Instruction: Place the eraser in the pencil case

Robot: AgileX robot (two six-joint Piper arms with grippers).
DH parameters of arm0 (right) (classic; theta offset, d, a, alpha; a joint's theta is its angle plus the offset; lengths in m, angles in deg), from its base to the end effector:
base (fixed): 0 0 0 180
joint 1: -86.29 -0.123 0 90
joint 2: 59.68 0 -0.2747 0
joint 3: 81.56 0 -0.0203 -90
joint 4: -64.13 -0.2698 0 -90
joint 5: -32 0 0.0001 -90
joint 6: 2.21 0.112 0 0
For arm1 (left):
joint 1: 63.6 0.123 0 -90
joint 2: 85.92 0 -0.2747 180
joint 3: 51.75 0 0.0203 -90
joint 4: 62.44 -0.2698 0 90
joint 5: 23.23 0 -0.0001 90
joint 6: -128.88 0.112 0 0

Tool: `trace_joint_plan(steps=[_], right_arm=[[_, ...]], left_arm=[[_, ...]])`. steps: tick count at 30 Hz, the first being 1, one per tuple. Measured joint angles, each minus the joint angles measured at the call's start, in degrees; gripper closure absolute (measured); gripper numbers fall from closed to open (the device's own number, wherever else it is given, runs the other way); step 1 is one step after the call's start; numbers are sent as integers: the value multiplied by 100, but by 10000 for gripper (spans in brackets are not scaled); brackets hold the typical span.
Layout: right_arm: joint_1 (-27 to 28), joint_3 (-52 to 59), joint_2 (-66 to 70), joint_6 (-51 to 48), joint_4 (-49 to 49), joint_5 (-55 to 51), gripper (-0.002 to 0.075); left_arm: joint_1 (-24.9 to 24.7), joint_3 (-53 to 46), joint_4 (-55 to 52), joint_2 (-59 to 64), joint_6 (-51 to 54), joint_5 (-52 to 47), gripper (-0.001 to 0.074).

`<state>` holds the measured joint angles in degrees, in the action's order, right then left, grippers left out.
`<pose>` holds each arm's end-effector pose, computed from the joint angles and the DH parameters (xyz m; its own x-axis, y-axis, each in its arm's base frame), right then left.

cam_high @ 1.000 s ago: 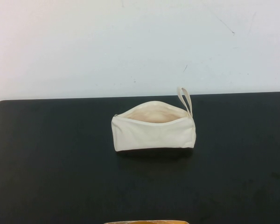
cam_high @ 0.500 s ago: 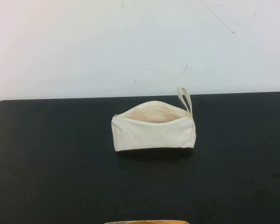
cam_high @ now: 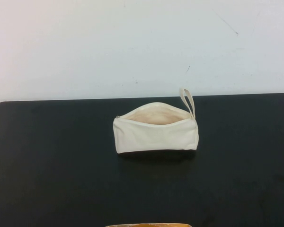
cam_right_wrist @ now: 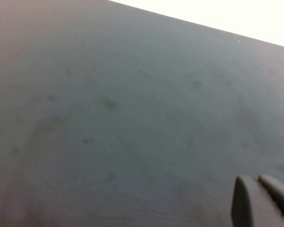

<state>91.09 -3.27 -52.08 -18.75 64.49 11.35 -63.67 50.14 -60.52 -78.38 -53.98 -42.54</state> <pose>0.1023 -0.0088 0.1669 -0.2964 -0.2665 -0.9172 -0.0003 0.9603 -0.2789 0.1033 -0.0014 0.1708 -0.2581 -0.0811 -0.9627 -0.0091 0.9966 -0.0815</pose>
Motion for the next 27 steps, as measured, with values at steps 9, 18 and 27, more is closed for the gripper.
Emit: trace_joint_plan(steps=[9, 18, 27], right_arm=[[0, -13, 0, 0, -36, -32, 726], [0, -13, 0, 422, -67, -21, 726], [0, -13, 0, 563, -78, -21, 726]], left_arm=[[0, 0, 0, 0, 0, 0, 736], [0, 0, 0, 0, 0, 0, 736], [0, 0, 0, 0, -78, 0, 736]])
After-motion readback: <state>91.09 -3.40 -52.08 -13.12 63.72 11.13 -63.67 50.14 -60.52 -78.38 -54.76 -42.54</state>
